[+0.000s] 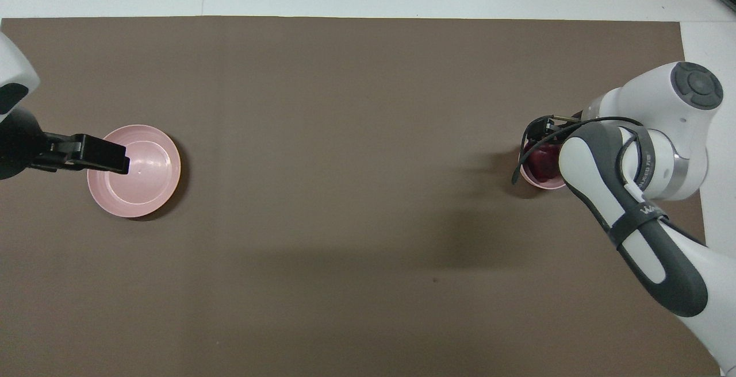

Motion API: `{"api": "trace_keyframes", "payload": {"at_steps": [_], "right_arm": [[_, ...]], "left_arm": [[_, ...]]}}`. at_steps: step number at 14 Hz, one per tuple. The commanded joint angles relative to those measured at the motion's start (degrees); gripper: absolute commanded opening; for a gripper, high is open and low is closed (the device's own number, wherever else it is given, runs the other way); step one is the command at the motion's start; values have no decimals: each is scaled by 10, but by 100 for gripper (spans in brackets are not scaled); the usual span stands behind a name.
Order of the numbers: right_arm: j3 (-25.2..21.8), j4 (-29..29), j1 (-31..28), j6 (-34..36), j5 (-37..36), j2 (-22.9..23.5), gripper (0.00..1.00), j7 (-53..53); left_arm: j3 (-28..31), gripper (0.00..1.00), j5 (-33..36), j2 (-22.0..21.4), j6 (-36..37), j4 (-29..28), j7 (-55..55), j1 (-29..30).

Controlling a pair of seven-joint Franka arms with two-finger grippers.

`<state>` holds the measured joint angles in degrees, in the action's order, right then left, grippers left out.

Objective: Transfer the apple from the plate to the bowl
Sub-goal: 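Lower the apple into the pink bowl while the left gripper withdraws, then open the right gripper and raise it away from the bowl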

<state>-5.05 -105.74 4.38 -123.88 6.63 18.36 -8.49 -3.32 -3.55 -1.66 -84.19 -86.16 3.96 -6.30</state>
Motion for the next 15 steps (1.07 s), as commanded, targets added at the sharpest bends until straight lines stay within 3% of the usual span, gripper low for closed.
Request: {"api": "trace_keyframes", "payload": {"at_steps": [1,4,9,13,15], "right_arm": [[2,21,3,42,-12,-27,100,-5],[0,33,4,91,-28,-77,100,-7],[-1,95,3,252,-57,-173,100,-5],[-3,180,-2,384,-72,-206,100,0],[-3,187,-5,431,-72,-231,100,7]], "left_arm": [[9,100,9,2,6,13,7,-11],[11,100,13,3,9,13,8,-12],[24,100,44,1,6,13,3,-31],[36,100,45,1,10,13,-1,-33],[54,100,40,0,8,13,-27,-28]]}}
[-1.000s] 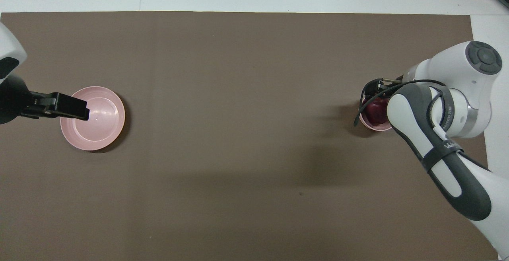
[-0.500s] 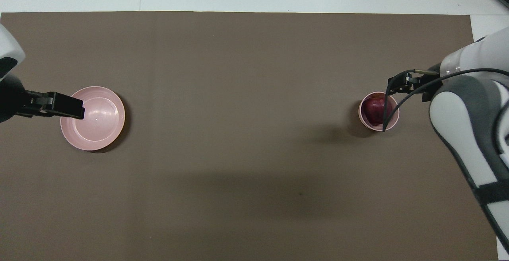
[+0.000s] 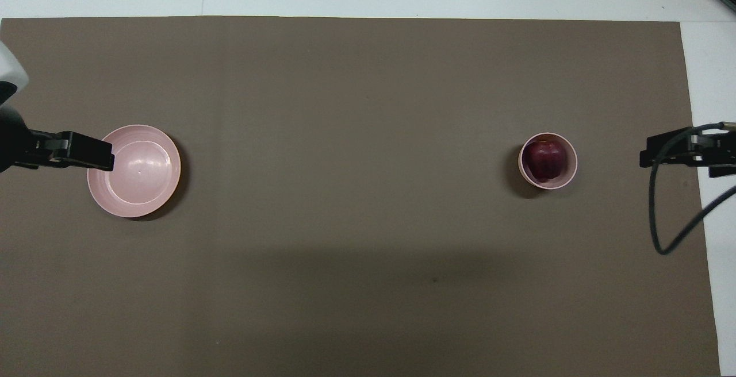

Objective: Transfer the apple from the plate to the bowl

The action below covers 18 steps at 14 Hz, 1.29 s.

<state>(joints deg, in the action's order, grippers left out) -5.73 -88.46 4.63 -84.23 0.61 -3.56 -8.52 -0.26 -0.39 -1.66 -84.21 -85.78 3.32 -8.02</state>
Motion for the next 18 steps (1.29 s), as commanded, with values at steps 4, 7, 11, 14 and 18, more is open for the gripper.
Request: {"api": "trace_keyframes", "payload": {"at_steps": [4,7,11,14,18], "right_arm": [[4,-9,-9,47,-9,-34,100,15],[4,-29,-7,30,-17,-46,100,69],[6,-49,-4,6,-31,-57,100,69],[6,-47,-9,10,-23,-56,100,68],[6,-50,-8,23,-13,-58,100,62]], "left_arm": [[20,100,7,1,7,9,-39,-3],[20,100,7,0,6,7,-37,-2],[20,100,7,0,8,7,-37,2],[22,100,7,0,6,7,-38,2],[22,100,7,0,5,7,-40,2]]}}
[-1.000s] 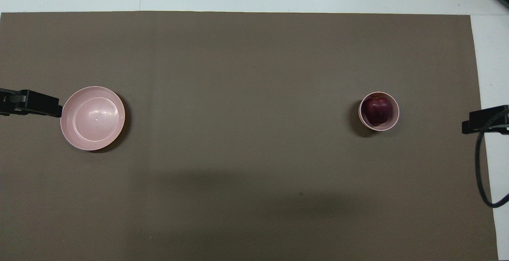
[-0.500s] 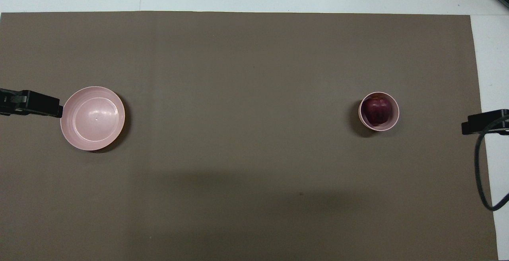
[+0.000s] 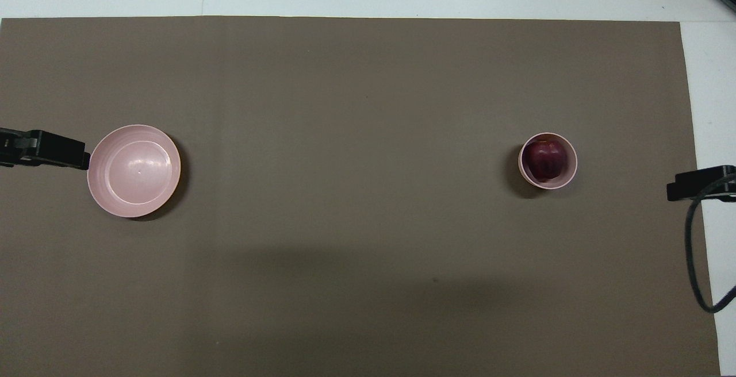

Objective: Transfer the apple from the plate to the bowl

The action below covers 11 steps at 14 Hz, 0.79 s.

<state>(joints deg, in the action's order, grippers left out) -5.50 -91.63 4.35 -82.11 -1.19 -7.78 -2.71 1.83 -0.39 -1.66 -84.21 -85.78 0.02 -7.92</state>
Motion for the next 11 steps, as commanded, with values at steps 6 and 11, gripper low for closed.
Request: {"api": "trace_keyframes", "payload": {"at_steps": [6,11], "right_arm": [[6,-4,-4,3,9,-10,100,-7],[7,-5,0,-2,8,-9,100,-4]], "left_arm": [[1,100,7,0,5,4,-2,1],[1,100,7,-1,5,3,0,1]]}}
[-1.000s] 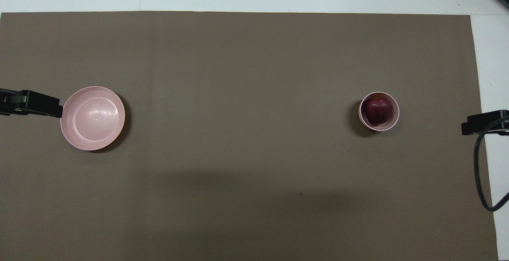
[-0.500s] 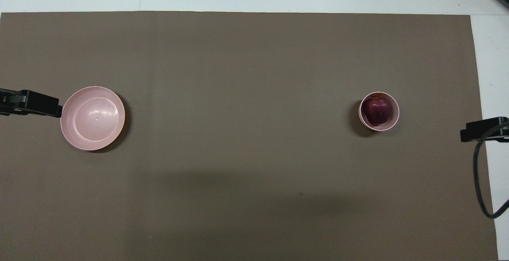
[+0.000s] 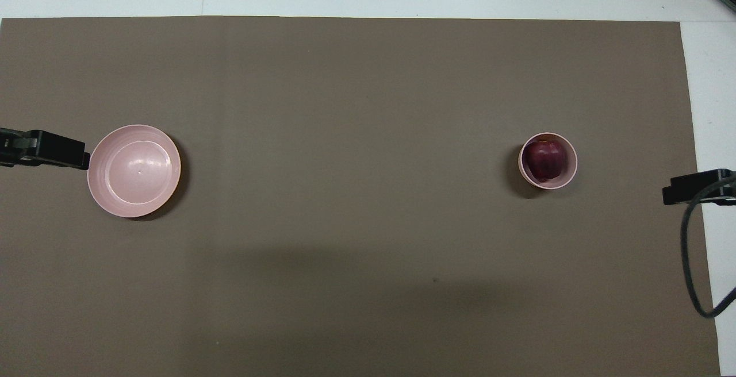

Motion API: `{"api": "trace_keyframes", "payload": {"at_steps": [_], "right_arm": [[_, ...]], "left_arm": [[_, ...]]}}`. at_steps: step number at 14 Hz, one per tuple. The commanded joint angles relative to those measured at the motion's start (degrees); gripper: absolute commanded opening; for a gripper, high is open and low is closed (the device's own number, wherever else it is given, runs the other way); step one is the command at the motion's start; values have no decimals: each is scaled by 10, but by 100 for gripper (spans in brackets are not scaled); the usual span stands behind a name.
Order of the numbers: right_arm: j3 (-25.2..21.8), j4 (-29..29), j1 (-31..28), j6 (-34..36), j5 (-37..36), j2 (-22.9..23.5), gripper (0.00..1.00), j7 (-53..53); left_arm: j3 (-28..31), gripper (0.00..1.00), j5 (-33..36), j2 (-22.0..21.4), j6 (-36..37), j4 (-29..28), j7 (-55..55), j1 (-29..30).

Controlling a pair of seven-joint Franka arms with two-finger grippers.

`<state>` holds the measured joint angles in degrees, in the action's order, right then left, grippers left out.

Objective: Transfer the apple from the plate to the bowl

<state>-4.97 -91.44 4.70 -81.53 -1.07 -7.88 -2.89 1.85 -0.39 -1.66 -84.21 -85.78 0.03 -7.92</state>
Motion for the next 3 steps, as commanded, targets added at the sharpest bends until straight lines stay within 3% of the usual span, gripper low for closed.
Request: {"api": "trace_keyframes", "payload": {"at_steps": [1,3], "right_arm": [[1,-7,-7,-7,8,-9,100,-3],[1,-4,-7,-7,11,-7,100,-5]], "left_arm": [[1,100,7,-1,5,3,0,1],[1,100,7,-4,5,1,0,1]]}}
